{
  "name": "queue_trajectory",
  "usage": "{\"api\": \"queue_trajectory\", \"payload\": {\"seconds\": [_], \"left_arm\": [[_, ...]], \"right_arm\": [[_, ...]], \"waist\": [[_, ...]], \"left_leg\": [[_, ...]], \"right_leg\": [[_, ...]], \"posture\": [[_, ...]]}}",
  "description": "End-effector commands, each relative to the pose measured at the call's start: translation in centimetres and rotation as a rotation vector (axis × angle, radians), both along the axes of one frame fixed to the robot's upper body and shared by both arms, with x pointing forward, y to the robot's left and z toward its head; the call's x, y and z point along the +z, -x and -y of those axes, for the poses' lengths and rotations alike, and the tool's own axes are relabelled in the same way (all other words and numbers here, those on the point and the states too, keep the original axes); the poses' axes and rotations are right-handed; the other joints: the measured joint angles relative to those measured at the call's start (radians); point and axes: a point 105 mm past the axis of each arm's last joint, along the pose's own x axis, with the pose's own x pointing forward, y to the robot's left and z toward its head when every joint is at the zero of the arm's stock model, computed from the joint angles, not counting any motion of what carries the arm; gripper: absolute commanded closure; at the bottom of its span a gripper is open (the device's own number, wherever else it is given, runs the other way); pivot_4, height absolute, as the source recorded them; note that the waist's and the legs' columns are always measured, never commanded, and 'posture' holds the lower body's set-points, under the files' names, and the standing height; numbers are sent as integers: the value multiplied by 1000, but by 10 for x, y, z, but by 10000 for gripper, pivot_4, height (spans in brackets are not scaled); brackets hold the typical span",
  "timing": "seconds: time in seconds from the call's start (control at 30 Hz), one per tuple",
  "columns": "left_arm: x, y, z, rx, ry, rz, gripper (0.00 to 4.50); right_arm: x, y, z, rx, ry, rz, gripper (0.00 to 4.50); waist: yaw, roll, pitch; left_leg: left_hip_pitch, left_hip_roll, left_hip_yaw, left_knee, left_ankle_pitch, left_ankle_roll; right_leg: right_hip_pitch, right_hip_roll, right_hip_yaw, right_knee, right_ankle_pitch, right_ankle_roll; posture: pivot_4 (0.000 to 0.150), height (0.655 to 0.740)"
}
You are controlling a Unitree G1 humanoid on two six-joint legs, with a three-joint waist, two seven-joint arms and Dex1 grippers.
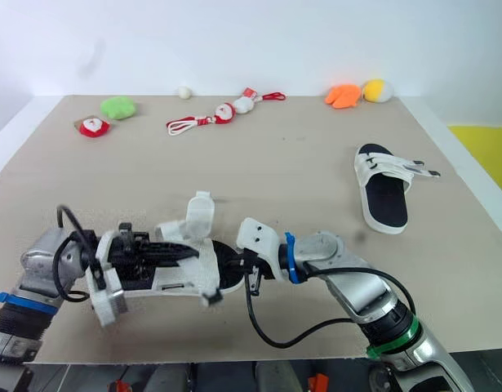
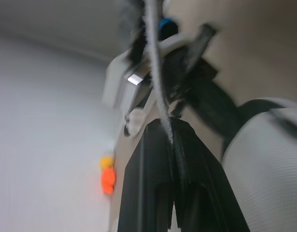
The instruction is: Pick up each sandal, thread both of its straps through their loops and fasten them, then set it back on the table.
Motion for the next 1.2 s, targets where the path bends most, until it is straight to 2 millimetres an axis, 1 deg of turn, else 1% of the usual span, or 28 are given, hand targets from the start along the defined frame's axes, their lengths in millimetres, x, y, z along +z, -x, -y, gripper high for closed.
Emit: {"api": "queue_trajectory", "payload": {"seconds": [0.03,0.17,0.27,0.3,0.33,0.4,0.43,0.47,0.5,0.53,0.6,0.63,0.77,0.8,0.87,1.0,1.03,1.1,1.13,1.17,1.2], "left_arm": [[-9,10,-5,-47,-29,36,43743],[-10,16,-7,-60,-7,38,43743],[-10,15,-9,-25,10,-4,35876],[-10,16,-10,-13,10,-14,31912],[-10,16,-11,3,9,-26,26584],[-10,19,-16,54,28,-62,17562],[-11,22,-20,95,37,-95,14143],[-11,24,-25,143,53,-140,7749],[-11,25,-27,176,61,-171,4791],[-11,28,-30,235,93,-254,677],[-6,34,-33,334,197,-411,677],[-5,38,-32,361,221,-469,677],[-12,49,-39,495,292,-748,677],[-12,52,-40,513,309,-795,677],[-10,55,-42,563,354,-938,677],[-24,59,-52,663,311,-1220,677],[-24,59,-53,665,308,-1248,677],[-20,54,-59,688,376,-1367,677],[-19,54,-60,691,395,-1447,677],[-20,56,-59,682,402,-1556,677],[-20,59,-57,663,397,-1631,677]], "right_arm": [[-21,4,1,9,58,-64,45000],[-23,4,2,21,66,-67,45000],[-25,3,3,22,71,-70,45000],[-26,2,3,24,72,-72,45000],[-26,2,3,26,73,-73,45000],[-27,2,2,32,72,-77,45000],[-28,2,2,44,74,-78,45000],[-28,3,1,56,75,-79,45000],[-29,4,1,65,76,-80,45000],[-30,4,0,66,75,-81,45000],[-31,4,-1,68,72,-84,45000],[-31,4,-1,68,71,-85,45000],[-32,5,-1,69,69,-90,45000],[-33,5,-1,69,70,-91,45000],[-34,5,0,67,73,-93,45000],[-33,4,0,61,72,-98,45000],[-33,4,0,60,72,-99,45000],[-34,4,0,59,73,-99,45000],[-34,4,0,59,73,-100,45000],[-34,3,0,58,73,-101,45000],[-34,3,0,59,73,-101,45000]], "waist": [[0,0,0],[0,0,0],[0,0,0],[0,0,0],[-1,0,0],[-1,0,0],[-2,0,0],[-4,0,0],[-5,1,0],[-4,1,0],[-7,1,-1],[-7,1,-1],[-4,1,-1],[-3,2,-2],[-3,2,-2],[-3,1,-2],[-3,1,-2],[-3,1,-2],[-3,1,-2],[-3,0,-2],[-4,0,-3]], "left_leg": [[1,0,1,0,0,0],[1,2,1,0,0,0],[1,2,1,0,0,0],[1,3,1,0,0,0],[1,3,1,0,0,0],[1,3,2,0,0,0],[2,4,2,-1,0,0],[2,4,3,-1,0,0],[3,6,4,-1,0,0],[4,7,5,-2,-1,0],[5,10,6,-2,-2,-2],[5,12,6,-2,-3,-3],[7,15,6,-3,-4,-4],[7,15,6,-3,-4,-4],[8,15,7,-3,-5,-6],[10,17,10,-3,-8,-11],[10,17,11,-3,-9,-12],[11,18,12,-3,-11,-12],[12,18,13,-3,-11,-13],[12,18,13,-3,-12,-13],[12,18,13,-3,-13,-13]], "right_leg": [[0,0,0,0,0,0],[0,1,0,0,0,1],[0,1,0,0,0,1],[0,1,0,0,0,1],[0,1,0,0,0,1],[0,1,0,0,0,1],[0,1,0,0,0,0],[0,2,0,0,0,0],[0,2,0,0,0,0],[0,3,0,0,0,0],[0,5,-1,0,-1,-1],[0,6,-1,0,-1,-2],[-1,9,-1,0,-3,-4],[-1,10,-1,1,-3,-5],[-2,9,-1,1,-4,-6],[-2,9,-1,0,-6,-10],[-3,9,-1,1,-6,-10],[-4,9,-1,0,-6,-11],[-4,9,-1,0,-7,-12],[-4,9,-1,0,-7,-12],[-4,9,-1,0,-7,-12]], "posture": [[1500,7400],[1500,7400],[1500,7400],[1500,7400],[1500,7400],[1500,7400],[1500,7400],[1500,7400],[1500,7400],[1500,7400],[1500,7400],[1500,7400],[1500,7400],[1500,7400],[1500,7400],[1500,7400],[1500,7400],[1500,7400],[1500,7400],[1500,7400],[1500,7400]]}}
